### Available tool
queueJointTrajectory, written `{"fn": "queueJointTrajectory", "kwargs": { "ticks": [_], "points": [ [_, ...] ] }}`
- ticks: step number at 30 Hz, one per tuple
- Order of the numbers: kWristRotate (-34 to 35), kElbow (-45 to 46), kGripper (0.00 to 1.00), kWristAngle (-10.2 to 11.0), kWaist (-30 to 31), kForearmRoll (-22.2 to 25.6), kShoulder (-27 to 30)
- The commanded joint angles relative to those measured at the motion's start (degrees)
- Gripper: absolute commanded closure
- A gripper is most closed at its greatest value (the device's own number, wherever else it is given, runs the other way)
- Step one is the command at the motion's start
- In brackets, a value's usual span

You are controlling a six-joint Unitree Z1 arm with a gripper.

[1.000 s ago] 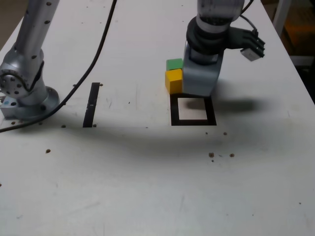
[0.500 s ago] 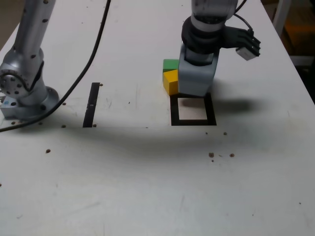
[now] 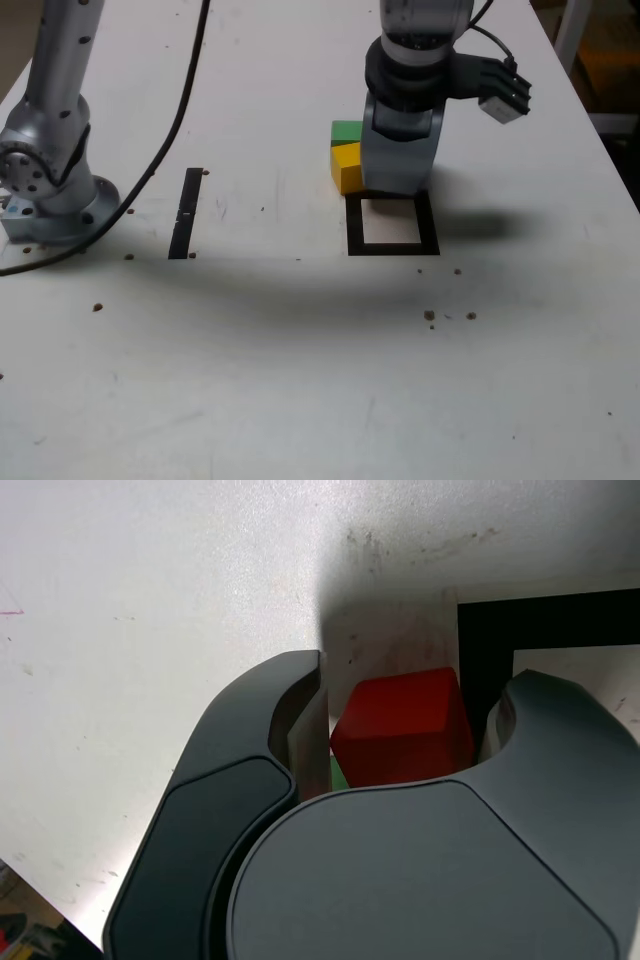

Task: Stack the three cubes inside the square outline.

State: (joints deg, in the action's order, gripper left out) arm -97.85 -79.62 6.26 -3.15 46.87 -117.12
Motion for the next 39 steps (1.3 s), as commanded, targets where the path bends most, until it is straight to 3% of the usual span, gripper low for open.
{"fn": "queueJointTrajectory", "kwargs": {
  "ticks": [1, 6, 11, 27, 34, 39],
  "points": [
    [0.0, 0.7, 0.41, 0.2, 0.2, -1.0, 1.1],
    [0.0, 3.1, 0.44, 0.7, 0.3, -4.1, 3.0],
    [0.3, 2.9, 0.51, 0.1, 0.3, -3.8, 3.6],
    [12.6, -4.2, 0.56, 0.8, 2.4, 9.4, 11.6],
    [19.2, -5.0, 0.57, 5.4, 4.7, 10.4, 11.1],
    [21.5, -6.2, 0.43, 8.5, 5.6, 10.6, 9.8]
  ]
}}
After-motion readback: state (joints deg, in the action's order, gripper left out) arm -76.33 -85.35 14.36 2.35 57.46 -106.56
